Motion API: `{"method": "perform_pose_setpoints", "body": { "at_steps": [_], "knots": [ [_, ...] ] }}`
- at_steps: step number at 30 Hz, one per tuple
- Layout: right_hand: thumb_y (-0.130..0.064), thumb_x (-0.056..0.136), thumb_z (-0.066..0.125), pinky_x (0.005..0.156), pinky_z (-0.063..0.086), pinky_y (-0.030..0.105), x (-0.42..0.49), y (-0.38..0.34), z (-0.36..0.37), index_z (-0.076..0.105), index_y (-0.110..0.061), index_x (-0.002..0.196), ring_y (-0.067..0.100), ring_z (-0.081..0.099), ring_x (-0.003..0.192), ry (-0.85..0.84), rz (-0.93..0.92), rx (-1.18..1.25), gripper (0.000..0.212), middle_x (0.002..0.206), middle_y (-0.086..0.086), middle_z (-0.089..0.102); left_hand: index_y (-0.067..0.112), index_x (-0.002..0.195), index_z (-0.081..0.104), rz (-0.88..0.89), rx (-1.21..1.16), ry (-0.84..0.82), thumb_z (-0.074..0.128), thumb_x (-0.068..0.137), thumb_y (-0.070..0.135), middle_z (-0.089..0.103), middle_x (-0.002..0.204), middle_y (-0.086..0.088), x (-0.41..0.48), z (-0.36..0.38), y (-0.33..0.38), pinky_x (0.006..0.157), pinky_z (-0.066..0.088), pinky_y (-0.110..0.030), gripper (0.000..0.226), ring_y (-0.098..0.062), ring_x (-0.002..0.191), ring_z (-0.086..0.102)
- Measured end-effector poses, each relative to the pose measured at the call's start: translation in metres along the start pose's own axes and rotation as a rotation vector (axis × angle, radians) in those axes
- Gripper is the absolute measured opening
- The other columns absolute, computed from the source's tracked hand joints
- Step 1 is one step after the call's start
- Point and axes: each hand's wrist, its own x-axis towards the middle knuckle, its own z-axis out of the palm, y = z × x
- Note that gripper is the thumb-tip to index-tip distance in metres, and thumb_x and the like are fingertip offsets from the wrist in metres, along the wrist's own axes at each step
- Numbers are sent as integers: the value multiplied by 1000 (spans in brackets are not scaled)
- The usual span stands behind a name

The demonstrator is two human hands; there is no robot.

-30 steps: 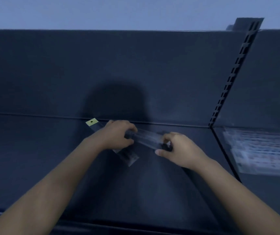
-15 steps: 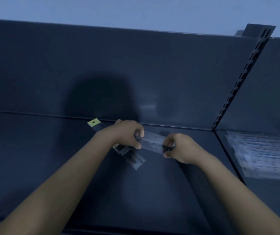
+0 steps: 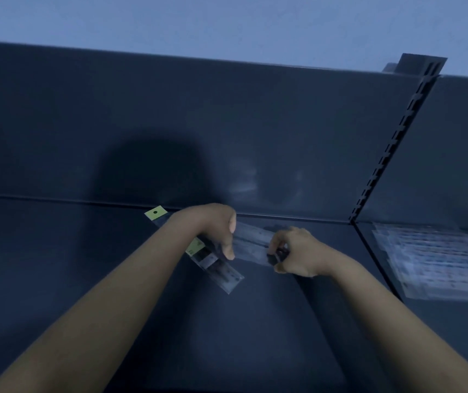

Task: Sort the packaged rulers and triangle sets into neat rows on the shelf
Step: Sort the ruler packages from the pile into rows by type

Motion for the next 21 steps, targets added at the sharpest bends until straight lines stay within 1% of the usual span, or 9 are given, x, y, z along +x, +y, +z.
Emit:
{"method": "perform_pose_setpoints", "body": {
  "at_steps": [2, 3, 6, 8, 11, 12, 14, 17, 21],
  "knots": [
    [-18, 77, 69, 91, 42, 28, -2, -1, 3, 59, -24, 104, 19, 42, 108, -33, 9, 6, 29, 108, 0, 43, 13, 106, 61, -35, 18, -37, 88, 64, 29, 63, 111, -2, 0, -2, -1, 86, 51, -35, 52, -19, 98, 60],
    [-17, 77, 69, 90, 44, 30, -4, -1, 4, 57, -24, 103, 18, 44, 106, -32, 13, 19, 30, 110, 0, 45, 11, 107, 63, -59, 21, -62, 88, 64, 29, 64, 113, -5, -2, -3, -1, 89, 51, -37, 53, -21, 101, 60],
    [-12, 76, 69, 76, 41, 22, -9, 1, 7, 50, -23, 106, 14, 48, 96, 1, 28, 113, 37, 105, -3, 50, 10, 107, 67, -87, 2, -115, 86, 66, 36, 67, 112, -9, -5, -7, 0, 95, 50, -41, 52, -25, 106, 61],
    [-12, 76, 70, 69, 39, 17, -11, 2, 7, 50, -20, 111, 12, 50, 93, -12, 56, 177, 42, 101, -6, 49, 8, 99, 71, -70, -27, -129, 81, 71, 43, 69, 105, -9, -3, -7, 2, 96, 49, -39, 45, -24, 103, 62],
    [-13, 76, 72, 54, 40, 12, -11, 2, 4, 54, -18, 111, 7, 52, 80, -58, 92, 243, 40, 90, -8, 52, 10, 71, 65, -65, 11, -98, 79, 75, 41, 67, 82, 0, 2, -7, 3, 87, 50, -32, 34, -18, 89, 62],
    [-13, 75, 73, 55, 40, 13, -11, 3, 3, 55, -19, 108, 6, 51, 77, -67, 92, 244, 38, 87, -9, 51, 10, 69, 65, -61, 17, -93, 79, 75, 39, 68, 82, 1, 3, -6, 2, 88, 50, -33, 33, -18, 90, 62],
    [-14, 72, 76, 61, 40, 18, -13, 5, 1, 57, -22, 97, 8, 49, 79, -61, 76, 230, 33, 87, -9, 50, 12, 76, 72, -31, 7, -97, 78, 76, 37, 70, 83, 3, 5, -5, 0, 89, 50, -32, 26, -14, 89, 63],
    [-14, 73, 76, 68, 41, 21, -20, 12, 0, 55, -21, 90, 9, 51, 83, -37, 53, 276, 27, 91, -7, 53, 26, 71, 70, 63, -54, -114, 73, 82, 31, 71, 74, 12, 3, -5, -1, 80, 49, -30, 12, -9, 75, 61],
    [-7, 76, 74, 69, 49, 28, -45, 30, -10, 59, -13, 85, 12, 58, 70, 96, 19, 468, 19, 79, -1, 61, 18, 71, 73, 204, -275, -45, 74, 77, 19, 74, 77, 3, -6, -7, 9, 67, 47, -21, 7, -12, 73, 67]
  ]
}}
